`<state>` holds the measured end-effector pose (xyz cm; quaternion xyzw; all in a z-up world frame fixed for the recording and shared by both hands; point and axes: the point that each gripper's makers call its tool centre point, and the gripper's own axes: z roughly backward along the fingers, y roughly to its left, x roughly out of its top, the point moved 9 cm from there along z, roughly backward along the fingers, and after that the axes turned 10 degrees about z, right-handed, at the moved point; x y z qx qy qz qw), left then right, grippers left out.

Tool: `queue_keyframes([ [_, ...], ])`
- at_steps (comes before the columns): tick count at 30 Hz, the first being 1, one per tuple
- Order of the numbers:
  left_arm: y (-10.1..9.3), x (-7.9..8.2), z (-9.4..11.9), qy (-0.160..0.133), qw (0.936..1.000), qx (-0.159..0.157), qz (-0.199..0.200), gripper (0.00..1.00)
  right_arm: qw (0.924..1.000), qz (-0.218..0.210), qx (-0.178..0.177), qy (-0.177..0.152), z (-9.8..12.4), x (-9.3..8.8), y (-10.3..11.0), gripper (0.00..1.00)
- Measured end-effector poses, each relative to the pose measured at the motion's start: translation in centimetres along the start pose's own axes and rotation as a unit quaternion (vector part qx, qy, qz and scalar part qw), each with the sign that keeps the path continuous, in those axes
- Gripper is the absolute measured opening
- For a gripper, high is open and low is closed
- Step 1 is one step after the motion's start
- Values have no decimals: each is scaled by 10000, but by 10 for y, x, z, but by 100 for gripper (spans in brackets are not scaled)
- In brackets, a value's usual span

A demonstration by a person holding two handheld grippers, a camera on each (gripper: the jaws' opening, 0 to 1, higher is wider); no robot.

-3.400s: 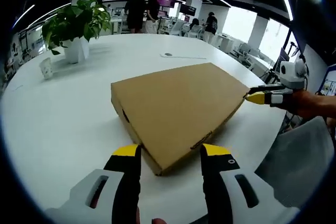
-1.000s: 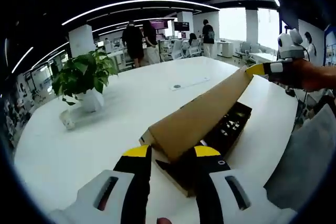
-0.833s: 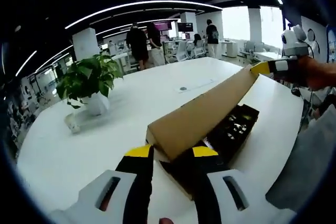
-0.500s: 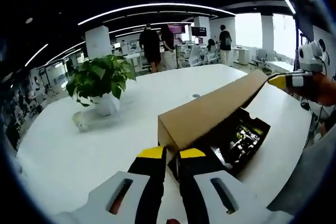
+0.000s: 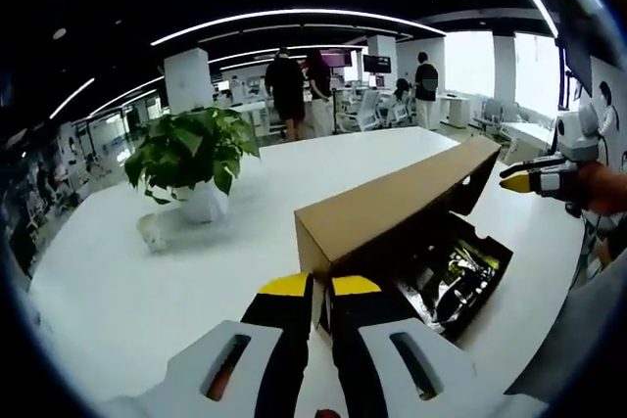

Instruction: Operate the shoe box by opening the lid, removing the specified soft item, and placing it in the target area until the item is outside and the box remains undamaged.

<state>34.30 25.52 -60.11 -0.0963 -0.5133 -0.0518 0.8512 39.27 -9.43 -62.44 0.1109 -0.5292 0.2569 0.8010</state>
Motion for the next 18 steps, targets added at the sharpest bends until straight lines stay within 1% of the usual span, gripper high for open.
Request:
queue_keyframes([
  [4,0,0,0,-6,10000,2,19,3,9999,-35,-63,100,-13,0,-5,19],
  [6,1,0,0,-9,10000,-6,28,3,9996,-66,-117,230,-20,-3,-7,14],
  [9,3,0,-1,-12,10000,-13,42,3,9994,-178,-125,260,-28,-5,-9,9],
  [11,3,0,-1,-21,10000,-15,59,3,9994,-163,-153,274,-32,-5,-10,4],
  [14,4,1,-3,-41,10000,-13,84,3,9993,-199,-103,300,-40,-6,-10,0],
  [18,7,3,-6,-78,9999,-6,106,3,9993,-148,-91,338,-46,-6,-8,0],
])
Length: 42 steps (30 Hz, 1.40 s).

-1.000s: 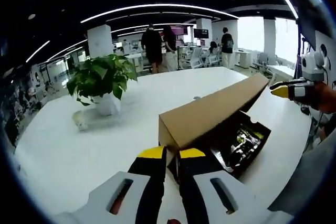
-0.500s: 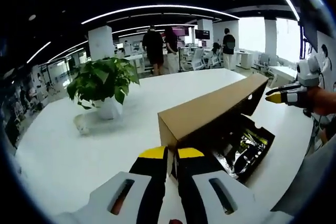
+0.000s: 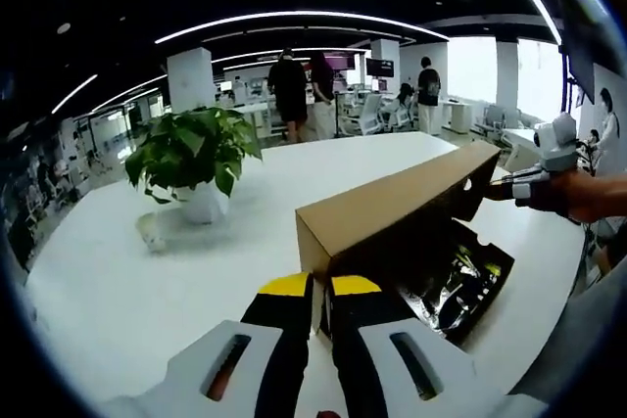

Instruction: Operate the shoe box by opening the lid, removing the specified soft item, and placing it in the target area until the item is outside and the box remains undamaged.

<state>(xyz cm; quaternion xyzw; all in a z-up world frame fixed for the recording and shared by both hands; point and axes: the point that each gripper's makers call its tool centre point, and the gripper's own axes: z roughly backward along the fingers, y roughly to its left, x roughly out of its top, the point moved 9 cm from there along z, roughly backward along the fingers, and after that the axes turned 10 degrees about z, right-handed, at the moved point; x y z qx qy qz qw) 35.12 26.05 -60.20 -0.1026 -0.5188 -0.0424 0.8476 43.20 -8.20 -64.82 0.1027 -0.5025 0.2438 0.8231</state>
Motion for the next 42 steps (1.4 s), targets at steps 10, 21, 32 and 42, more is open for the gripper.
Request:
queue_keyframes([
  [10,6,-7,-17,199,9998,26,58,3,10000,65,71,-22,-7,4,-6,0],
  [21,15,-10,-37,316,9994,42,161,3,9999,67,83,-54,-19,6,-10,0],
  [32,19,-14,-50,435,9989,35,190,3,9999,12,117,-2,-31,3,-14,0],
  [42,22,-18,-58,513,9982,27,315,3,9998,-39,161,52,-39,0,-16,0],
])
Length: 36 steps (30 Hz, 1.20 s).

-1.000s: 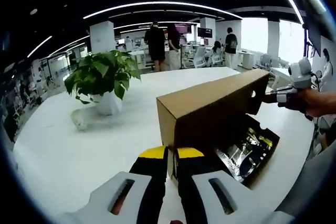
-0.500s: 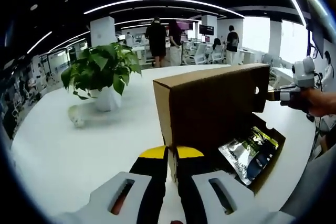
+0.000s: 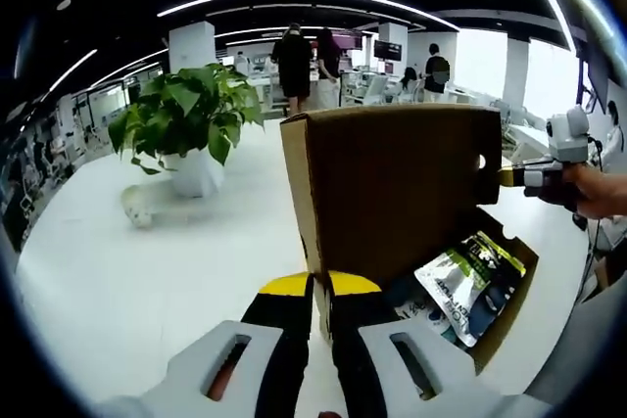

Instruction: Operate the shoe box by opening the lid, removing the specified soft item, and placing it in the target area until the item is outside and the box remains undamaged.

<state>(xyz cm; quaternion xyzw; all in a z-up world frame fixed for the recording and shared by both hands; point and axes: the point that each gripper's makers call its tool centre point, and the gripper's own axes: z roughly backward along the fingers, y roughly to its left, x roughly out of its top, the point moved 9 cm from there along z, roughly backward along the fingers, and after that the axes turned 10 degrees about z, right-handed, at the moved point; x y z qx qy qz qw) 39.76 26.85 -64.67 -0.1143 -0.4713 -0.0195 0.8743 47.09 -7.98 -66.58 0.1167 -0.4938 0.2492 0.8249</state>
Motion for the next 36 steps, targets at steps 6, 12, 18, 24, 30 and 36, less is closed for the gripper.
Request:
queue_keyframes([
  [6,1,-2,-4,38,10000,2,21,3,10000,-29,2,38,-2,-2,0,0],
  [12,1,-4,-7,89,10000,2,16,3,9999,-13,29,147,-7,-6,1,0],
  [18,5,-5,-14,131,9999,-10,69,3,9998,-60,55,202,-13,-10,-2,0],
  [24,6,-7,-20,218,9998,10,41,3,9997,-86,86,223,-16,-10,-2,0],
  [30,9,-8,-26,246,9997,10,48,3,9996,-97,101,237,-22,-10,-5,0],
  [36,11,-6,-30,282,9996,16,26,3,9995,-74,124,270,-25,-9,-6,0],
])
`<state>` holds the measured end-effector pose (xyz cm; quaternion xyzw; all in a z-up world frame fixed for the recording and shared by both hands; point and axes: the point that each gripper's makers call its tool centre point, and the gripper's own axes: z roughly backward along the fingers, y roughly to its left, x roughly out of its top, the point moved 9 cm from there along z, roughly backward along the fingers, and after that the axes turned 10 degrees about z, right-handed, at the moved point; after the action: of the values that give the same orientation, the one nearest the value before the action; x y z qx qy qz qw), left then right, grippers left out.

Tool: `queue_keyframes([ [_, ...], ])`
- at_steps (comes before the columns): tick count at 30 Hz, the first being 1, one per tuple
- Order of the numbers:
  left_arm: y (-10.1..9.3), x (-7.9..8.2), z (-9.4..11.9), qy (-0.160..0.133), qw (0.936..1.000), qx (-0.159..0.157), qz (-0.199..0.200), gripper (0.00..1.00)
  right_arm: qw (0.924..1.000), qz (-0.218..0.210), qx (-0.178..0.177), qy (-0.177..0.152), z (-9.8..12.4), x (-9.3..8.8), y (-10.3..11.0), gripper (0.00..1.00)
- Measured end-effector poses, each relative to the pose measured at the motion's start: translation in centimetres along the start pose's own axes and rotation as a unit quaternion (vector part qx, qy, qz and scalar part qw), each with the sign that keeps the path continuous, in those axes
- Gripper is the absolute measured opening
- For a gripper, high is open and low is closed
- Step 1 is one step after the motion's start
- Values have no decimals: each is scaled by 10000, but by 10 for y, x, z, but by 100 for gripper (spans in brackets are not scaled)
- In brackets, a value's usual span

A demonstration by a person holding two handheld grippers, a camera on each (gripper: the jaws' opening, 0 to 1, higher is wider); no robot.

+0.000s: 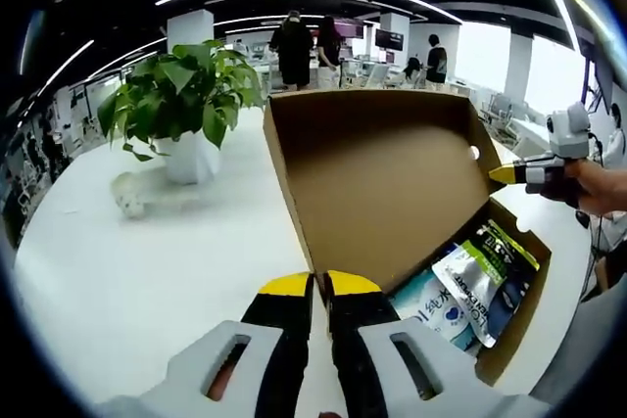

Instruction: Operate the shoe box by opening the lid, removing the specified soft item, and placing it in the target area until the item is outside and the box remains undamaged.

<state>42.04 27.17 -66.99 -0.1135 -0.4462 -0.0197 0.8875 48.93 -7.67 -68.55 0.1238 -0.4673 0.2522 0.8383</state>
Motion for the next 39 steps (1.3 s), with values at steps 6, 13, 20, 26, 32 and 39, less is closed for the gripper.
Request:
queue_keyframes([
  [6,2,2,-5,40,10000,1,2,4,10000,-16,9,33,-3,1,0,0],
  [13,2,2,-11,117,9999,37,-13,4,10000,-67,13,71,-8,1,-2,0],
  [20,4,4,-17,180,9998,81,12,4,9998,-185,5,123,-13,0,-3,0],
  [26,4,3,-19,226,9997,98,39,5,9995,-227,-16,196,-16,-1,-2,0],
  [32,6,2,-21,245,9996,105,82,6,9994,-262,-6,241,-20,-3,-4,0],
  [39,8,1,-26,341,9994,97,66,7,9990,-323,-14,293,-23,-5,-3,0],
])
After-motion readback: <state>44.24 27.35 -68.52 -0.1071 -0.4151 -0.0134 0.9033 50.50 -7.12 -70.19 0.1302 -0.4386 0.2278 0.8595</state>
